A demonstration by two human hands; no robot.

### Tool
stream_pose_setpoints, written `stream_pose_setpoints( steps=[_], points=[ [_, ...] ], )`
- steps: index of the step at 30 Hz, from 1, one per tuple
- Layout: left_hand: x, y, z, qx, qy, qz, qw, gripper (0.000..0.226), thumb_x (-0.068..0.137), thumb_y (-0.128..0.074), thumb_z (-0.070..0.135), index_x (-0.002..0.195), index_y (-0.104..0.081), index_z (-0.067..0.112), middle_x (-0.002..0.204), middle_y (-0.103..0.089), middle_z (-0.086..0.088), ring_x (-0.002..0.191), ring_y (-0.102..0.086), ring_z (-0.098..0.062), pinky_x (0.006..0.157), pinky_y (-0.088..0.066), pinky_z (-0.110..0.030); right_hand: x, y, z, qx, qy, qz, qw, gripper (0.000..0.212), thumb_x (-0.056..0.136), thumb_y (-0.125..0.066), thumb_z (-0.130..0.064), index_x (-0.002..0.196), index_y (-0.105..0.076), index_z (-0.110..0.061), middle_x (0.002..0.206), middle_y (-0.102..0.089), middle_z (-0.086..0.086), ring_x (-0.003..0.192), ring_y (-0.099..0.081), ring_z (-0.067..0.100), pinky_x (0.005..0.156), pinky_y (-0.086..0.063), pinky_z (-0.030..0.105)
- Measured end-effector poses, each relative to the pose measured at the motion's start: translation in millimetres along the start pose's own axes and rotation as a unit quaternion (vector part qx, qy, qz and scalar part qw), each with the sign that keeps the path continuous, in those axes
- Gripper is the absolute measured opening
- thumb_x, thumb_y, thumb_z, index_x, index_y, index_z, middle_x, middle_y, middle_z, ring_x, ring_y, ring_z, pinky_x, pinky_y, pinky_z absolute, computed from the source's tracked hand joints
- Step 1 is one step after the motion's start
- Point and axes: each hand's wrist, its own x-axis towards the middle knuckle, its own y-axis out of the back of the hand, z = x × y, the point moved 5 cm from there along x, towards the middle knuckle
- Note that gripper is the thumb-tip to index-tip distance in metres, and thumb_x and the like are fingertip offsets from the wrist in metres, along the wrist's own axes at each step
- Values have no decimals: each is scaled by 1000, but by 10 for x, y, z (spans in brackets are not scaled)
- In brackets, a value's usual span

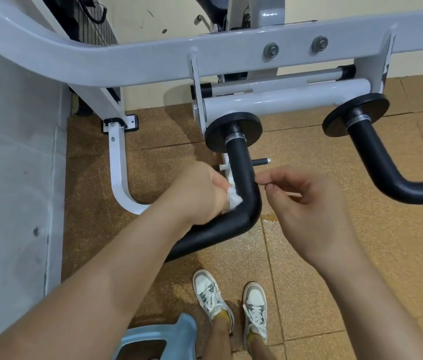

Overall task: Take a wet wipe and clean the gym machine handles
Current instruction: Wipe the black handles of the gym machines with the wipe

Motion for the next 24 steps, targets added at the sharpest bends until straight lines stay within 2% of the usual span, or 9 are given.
stream_pose_setpoints(
  steps=[3,7,10,13,16,18,20,22,24],
  points=[
    [-72,23,-3,6,-13,-50,999,23,86,-58,4,88,-73,21,89,-72,-3,84,-67,-21,80,-55,-36,-42,1,23,5,0,-6,1000,25,89,-57,-7,88,-71,-29,86,-68,-19,87,-60,-7,70,-43,2],
    [2,19,98,-47,-44,36,997,27,94,-51,22,92,-70,3,83,-69,-14,87,-68,-37,84,-56,-49,-74,5,35,9,6,-7,1000,27,89,-57,-6,91,-69,-30,87,-67,-21,87,-60,-8,69,-44,3],
    [-83,-36,42,24,-63,-29,997,34,95,-53,29,77,-70,6,68,-63,-11,62,-59,-26,73,-51,-35,-104,-9,-6,-18,46,-12,999,33,89,-57,-6,100,-64,-37,95,-64,-26,92,-59,-6,72,-45,5],
    [-177,21,19,76,-76,-63,992,38,93,-57,25,57,-62,15,57,-51,-2,55,-48,-14,62,-41,-30,-146,-100,-40,-99,115,-48,987,42,87,-58,-8,124,-58,-28,118,-58,-17,107,-54,3,87,-50,22],
    [-156,0,50,42,-90,-43,994,21,91,-60,26,76,-72,19,73,-67,-1,71,-62,-16,70,-48,-31,-172,-160,32,-108,141,-73,981,50,87,-60,-9,134,-52,-22,133,-52,-8,119,-49,13,96,-48,40],
    [-162,-17,46,52,-96,-28,994,17,92,-59,24,95,-73,15,88,-72,-8,83,-66,-24,81,-52,-38,-170,-149,87,-94,127,-81,984,49,88,-60,-16,136,-50,-18,137,-50,-5,123,-48,13,99,-47,40],
    [-220,68,24,94,-98,-38,990,16,91,-58,19,91,-74,15,85,-72,-10,82,-66,-27,82,-52,-42,-166,-132,112,-103,120,-93,983,51,88,-61,-26,137,-50,-18,140,-49,-5,128,-46,13,102,-45,41],
    [-271,198,19,113,-87,-67,987,19,87,-59,11,86,-76,20,71,-71,0,77,-66,-20,84,-53,-43,-155,-130,104,-118,117,-108,980,59,84,-65,-35,139,-48,-20,143,-47,-6,128,-47,12,103,-45,38],
    [-290,236,61,75,-84,-67,991,22,85,-61,9,89,-75,25,72,-70,7,79,-65,-13,89,-52,-42,-140,-130,100,-116,102,-115,981,65,80,-70,-36,138,-47,-22,143,-45,-9,122,-51,9,101,-45,24]
  ],
)
